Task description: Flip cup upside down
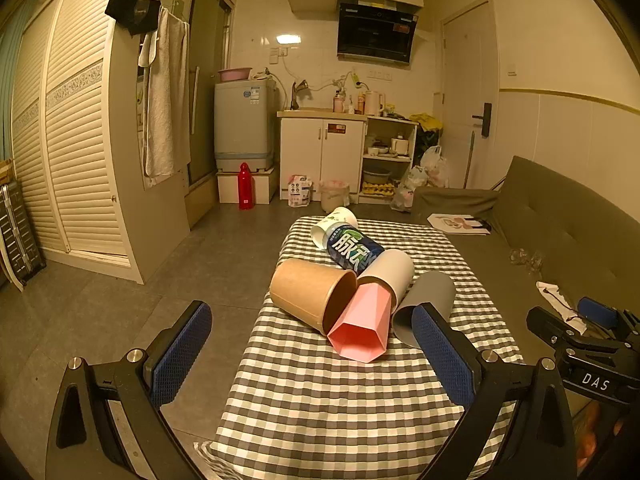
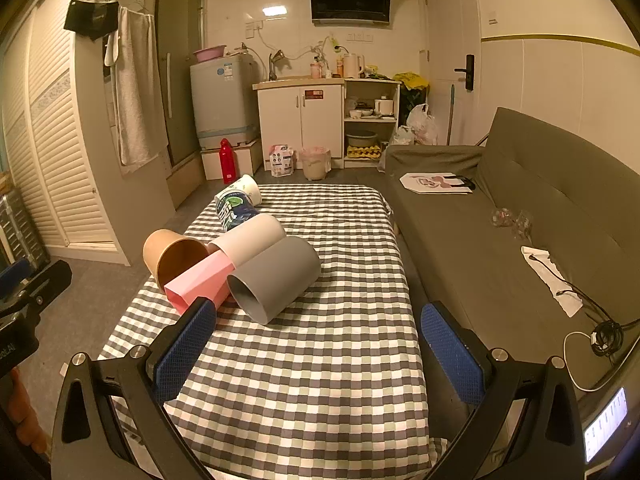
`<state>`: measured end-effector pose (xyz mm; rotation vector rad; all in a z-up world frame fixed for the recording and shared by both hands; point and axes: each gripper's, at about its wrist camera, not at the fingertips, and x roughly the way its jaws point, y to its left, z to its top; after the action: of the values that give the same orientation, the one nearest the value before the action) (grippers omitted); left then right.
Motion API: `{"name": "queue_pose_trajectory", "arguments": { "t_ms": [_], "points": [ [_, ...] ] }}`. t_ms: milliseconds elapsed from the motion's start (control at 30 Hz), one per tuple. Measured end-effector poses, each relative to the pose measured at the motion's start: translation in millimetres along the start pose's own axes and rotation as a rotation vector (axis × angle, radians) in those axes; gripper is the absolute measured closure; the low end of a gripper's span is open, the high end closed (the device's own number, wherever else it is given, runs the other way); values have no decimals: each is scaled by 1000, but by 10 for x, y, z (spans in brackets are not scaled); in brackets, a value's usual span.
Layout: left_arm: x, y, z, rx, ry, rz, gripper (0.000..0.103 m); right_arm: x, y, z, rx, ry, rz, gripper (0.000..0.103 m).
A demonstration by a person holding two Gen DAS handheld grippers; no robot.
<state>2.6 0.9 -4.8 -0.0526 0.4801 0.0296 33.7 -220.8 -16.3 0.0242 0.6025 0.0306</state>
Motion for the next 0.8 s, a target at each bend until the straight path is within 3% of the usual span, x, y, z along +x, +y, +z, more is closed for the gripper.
{"name": "queue_pose_trajectory", "arguments": {
  "t_ms": [800],
  "points": [
    [-3, -39, -4, 20, 12, -6, 0, 40, 18, -22, -5, 26, -4, 0]
  ]
}}
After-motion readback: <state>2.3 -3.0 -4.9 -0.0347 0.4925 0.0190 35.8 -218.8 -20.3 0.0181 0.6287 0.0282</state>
